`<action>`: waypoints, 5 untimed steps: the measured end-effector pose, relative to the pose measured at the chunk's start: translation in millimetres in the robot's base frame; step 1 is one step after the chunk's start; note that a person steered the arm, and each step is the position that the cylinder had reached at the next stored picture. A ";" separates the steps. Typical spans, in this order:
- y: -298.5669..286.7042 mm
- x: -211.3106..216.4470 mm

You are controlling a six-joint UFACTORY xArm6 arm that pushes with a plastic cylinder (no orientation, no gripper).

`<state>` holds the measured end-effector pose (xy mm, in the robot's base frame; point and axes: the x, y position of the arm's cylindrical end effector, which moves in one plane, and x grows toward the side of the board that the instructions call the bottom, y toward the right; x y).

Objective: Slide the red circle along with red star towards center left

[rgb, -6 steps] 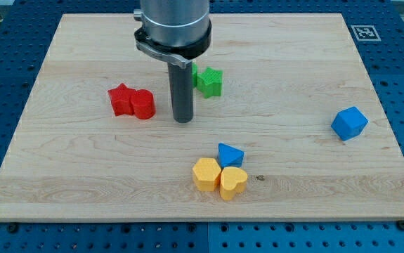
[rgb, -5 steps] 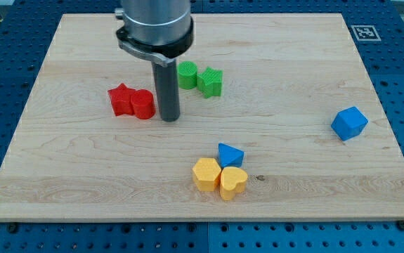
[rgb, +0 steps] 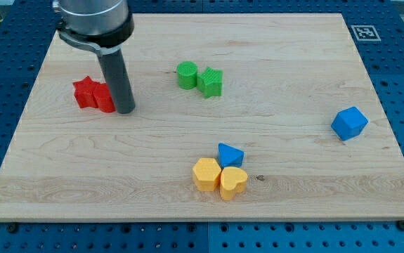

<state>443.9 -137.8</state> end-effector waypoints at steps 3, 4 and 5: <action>-21.4 0.0; -5.8 -11.2; 2.0 -34.0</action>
